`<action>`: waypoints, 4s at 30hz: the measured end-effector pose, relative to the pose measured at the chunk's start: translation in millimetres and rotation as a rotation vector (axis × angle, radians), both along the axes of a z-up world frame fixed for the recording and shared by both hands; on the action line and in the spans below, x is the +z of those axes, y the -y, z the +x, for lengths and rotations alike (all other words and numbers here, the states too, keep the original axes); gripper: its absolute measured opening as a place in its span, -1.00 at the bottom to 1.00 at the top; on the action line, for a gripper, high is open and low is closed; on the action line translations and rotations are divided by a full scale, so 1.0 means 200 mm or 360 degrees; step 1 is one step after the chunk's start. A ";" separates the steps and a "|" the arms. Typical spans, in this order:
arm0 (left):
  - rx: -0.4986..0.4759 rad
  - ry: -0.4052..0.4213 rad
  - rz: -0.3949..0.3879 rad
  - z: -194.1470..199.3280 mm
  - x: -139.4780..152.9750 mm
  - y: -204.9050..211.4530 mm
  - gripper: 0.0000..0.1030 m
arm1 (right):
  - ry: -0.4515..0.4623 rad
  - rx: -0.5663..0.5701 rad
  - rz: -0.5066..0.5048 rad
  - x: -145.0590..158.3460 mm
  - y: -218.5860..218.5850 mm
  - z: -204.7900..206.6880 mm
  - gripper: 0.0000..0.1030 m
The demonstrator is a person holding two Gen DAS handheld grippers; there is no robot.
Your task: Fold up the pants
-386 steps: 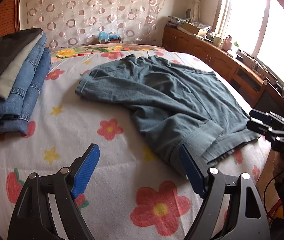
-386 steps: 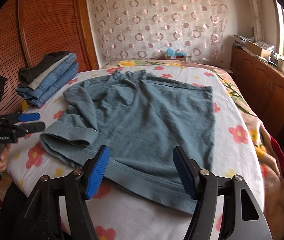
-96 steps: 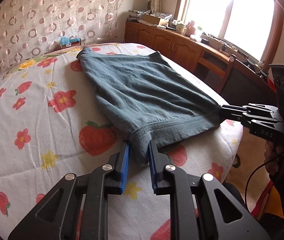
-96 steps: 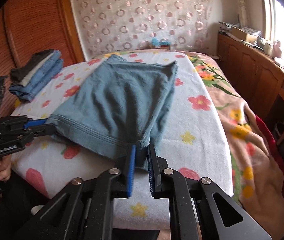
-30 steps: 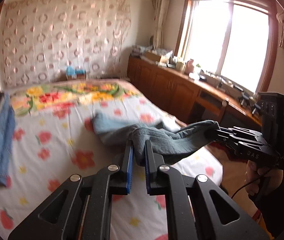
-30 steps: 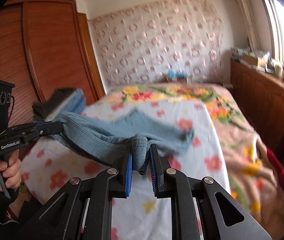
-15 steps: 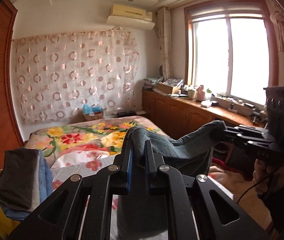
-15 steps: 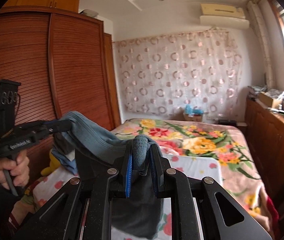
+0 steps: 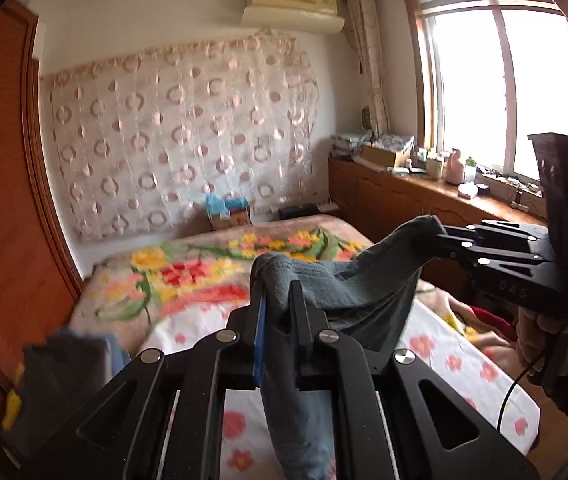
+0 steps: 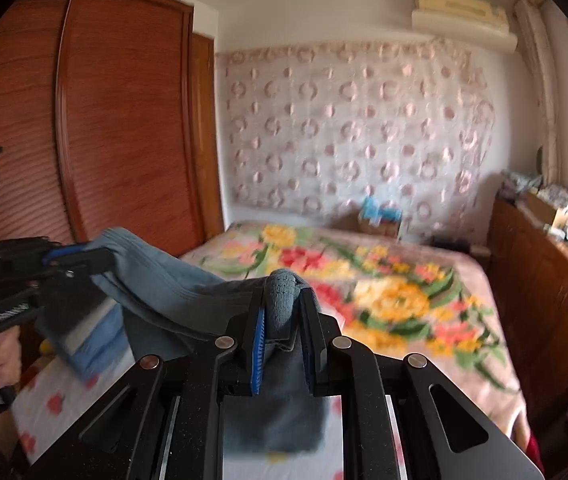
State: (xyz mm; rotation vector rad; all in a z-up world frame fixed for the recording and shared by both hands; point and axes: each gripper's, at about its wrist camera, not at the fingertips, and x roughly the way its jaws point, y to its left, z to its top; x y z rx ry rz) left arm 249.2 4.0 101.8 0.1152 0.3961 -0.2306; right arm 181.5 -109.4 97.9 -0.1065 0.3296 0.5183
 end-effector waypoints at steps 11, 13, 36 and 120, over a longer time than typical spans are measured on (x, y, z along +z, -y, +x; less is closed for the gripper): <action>-0.0030 -0.0111 0.0128 -0.14 -0.27 -0.03 -0.79 | -0.0164 0.0052 -0.0032 -0.22 -0.06 0.00 -0.70; -0.0045 -0.0177 0.0118 -0.22 -0.38 -0.05 -0.79 | -0.0231 0.0080 -0.0056 -0.30 -0.07 -0.04 -0.70; 0.0027 -0.0623 -0.0128 -0.73 -1.00 -0.05 -0.77 | -0.0654 0.0139 -0.0035 -0.48 0.11 -0.06 -0.70; -0.0142 -0.0293 -0.0346 -0.91 -0.63 -0.08 -0.79 | -0.0427 0.0122 0.0114 -0.23 0.30 -0.39 -0.69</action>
